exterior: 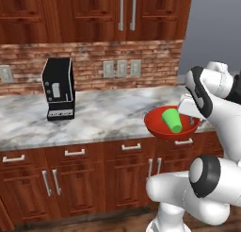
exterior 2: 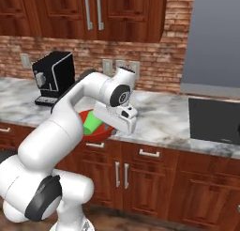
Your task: Place the cup inside the bowl on the dining table and move the bowl to any counter.
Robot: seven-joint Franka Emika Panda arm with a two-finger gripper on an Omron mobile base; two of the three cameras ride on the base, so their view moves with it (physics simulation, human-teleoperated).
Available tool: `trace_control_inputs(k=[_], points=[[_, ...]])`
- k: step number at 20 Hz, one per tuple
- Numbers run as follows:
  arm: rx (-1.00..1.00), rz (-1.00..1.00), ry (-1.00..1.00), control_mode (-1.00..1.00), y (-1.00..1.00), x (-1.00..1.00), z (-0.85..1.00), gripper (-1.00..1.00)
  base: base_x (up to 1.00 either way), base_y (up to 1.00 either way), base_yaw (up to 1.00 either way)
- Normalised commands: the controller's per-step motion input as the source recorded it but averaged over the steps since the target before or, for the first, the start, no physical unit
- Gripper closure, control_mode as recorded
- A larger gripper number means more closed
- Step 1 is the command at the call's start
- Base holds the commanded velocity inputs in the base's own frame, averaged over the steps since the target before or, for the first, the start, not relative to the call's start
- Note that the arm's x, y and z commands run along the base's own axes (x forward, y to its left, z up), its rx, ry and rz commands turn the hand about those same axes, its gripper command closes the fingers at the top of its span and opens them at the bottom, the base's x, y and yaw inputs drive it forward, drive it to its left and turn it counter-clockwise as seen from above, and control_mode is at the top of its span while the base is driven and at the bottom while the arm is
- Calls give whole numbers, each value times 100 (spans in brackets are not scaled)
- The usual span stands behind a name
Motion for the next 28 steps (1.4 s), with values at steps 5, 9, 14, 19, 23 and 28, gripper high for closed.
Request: trace_control_inputs(k=[5, 9, 14, 19, 23, 28], points=[[0, 0, 0, 100, 0, 0, 0, 100, 77, 9, 0], [0, 0, 0, 100, 0, 0, 0, 100, 71, 8, 0], [0, 0, 0, 100, 0, 0, 0, 100, 49, 9, 0], [0, 0, 0, 100, 0, 0, 0, 100, 0, 0, 0], [0, 0, 0, 100, 0, 0, 0, 100, 0, 0, 0], [0, 0, 0, 100, 0, 0, 0, 100, 0, 0, 0]])
